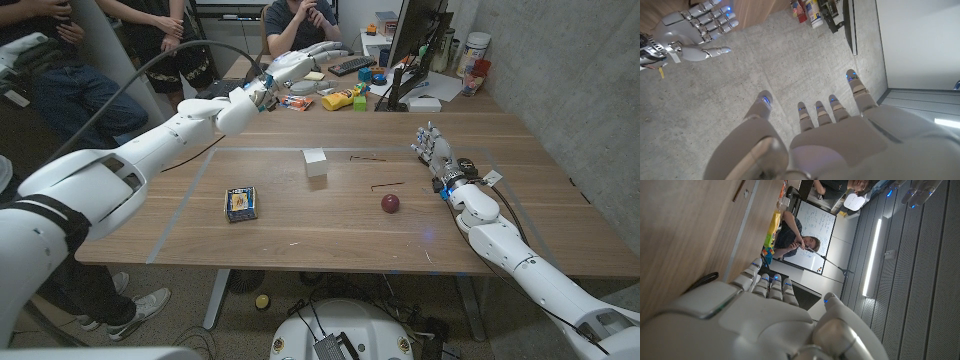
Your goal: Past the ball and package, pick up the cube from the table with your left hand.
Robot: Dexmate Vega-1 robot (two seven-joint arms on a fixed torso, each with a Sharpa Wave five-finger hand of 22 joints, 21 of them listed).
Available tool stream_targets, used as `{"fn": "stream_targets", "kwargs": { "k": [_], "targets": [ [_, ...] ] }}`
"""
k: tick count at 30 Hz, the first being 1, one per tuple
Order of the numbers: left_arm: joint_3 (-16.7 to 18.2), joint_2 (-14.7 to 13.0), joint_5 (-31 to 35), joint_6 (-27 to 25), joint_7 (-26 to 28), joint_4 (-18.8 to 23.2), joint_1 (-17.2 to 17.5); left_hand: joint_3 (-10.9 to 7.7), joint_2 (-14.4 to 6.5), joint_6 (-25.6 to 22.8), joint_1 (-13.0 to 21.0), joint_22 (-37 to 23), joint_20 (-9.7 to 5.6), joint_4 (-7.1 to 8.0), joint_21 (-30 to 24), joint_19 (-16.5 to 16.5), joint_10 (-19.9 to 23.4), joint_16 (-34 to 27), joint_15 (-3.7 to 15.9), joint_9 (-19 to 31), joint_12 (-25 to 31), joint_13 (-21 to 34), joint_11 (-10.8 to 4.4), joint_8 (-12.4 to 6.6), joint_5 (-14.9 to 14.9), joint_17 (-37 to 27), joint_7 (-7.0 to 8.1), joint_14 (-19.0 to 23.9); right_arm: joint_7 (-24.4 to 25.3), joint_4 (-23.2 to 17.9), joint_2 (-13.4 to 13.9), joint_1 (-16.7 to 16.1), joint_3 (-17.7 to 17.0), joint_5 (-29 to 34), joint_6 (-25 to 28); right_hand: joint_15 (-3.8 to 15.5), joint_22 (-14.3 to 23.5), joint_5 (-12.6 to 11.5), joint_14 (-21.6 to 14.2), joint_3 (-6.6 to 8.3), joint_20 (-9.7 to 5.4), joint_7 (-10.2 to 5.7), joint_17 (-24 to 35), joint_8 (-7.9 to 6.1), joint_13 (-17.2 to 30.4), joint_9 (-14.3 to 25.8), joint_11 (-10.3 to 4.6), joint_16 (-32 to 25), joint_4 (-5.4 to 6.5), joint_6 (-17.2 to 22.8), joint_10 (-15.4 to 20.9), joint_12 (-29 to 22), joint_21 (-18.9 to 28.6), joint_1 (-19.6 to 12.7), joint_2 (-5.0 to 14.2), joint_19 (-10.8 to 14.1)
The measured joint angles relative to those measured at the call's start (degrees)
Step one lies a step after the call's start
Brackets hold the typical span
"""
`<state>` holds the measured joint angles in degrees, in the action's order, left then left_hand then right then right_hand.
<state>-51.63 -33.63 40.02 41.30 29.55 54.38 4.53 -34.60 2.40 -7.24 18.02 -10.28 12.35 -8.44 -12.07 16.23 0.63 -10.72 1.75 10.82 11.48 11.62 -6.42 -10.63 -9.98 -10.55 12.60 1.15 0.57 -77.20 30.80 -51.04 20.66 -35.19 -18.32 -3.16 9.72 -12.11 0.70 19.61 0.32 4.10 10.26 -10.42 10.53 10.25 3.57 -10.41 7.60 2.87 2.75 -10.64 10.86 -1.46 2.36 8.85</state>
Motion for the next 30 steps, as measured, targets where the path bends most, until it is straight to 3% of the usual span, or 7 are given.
{"fn": "stream_targets", "kwargs": {
  "k": [14, 30],
  "targets": [
    [-0.9, 2.5, -5.4, 4.3, -8.8, -6.5, -0.7, 2.48, 2.7, -0.7, 0.3, 0.0, -0.12, -0.12, -0.9, 5.3, 2.4, -0.8, 0.21, 0.0, 1.1, 0.0, 1.09, -0.62, -0.7, 0.0, 0.02, 2.9, 0.2, 0.3, -0.1, 0.1, 0.0, 0.3, -0.4, 0.0, 0.0, -0.5, 0.0, -0.24, 0.0, 0.0, 0.0, 0.0, 0.0, 0.0, 0.01, 0.0, 0.23, 0.0, 0.0, 0.0, 0.0, 0.0, 0.0, 0.0],
    [-2.2, 2.7, -6.9, 5.5, -16.7, -7.6, -1.4, 2.94, 3.8, -1.2, 1.8, 0.2, -0.06, -0.57, -0.9, 6.2, 2.5, -0.8, -0.34, 0.0, 1.1, 0.0, 1.0, -0.62, -1.2, 0.0, -0.1, 3.0, -0.3, 1.8, -0.8, 1.4, 0.4, 0.6, -0.7, -0.22, 0.0, -0.5, -0.2, -0.23, 0.0, -0.01, -0.1, 0.0, 0.0, 0.0, 0.01, 0.0, 0.23, 0.0, 0.0, 0.0, 0.0, 0.0, 0.0, 0.0]
  ]
}}
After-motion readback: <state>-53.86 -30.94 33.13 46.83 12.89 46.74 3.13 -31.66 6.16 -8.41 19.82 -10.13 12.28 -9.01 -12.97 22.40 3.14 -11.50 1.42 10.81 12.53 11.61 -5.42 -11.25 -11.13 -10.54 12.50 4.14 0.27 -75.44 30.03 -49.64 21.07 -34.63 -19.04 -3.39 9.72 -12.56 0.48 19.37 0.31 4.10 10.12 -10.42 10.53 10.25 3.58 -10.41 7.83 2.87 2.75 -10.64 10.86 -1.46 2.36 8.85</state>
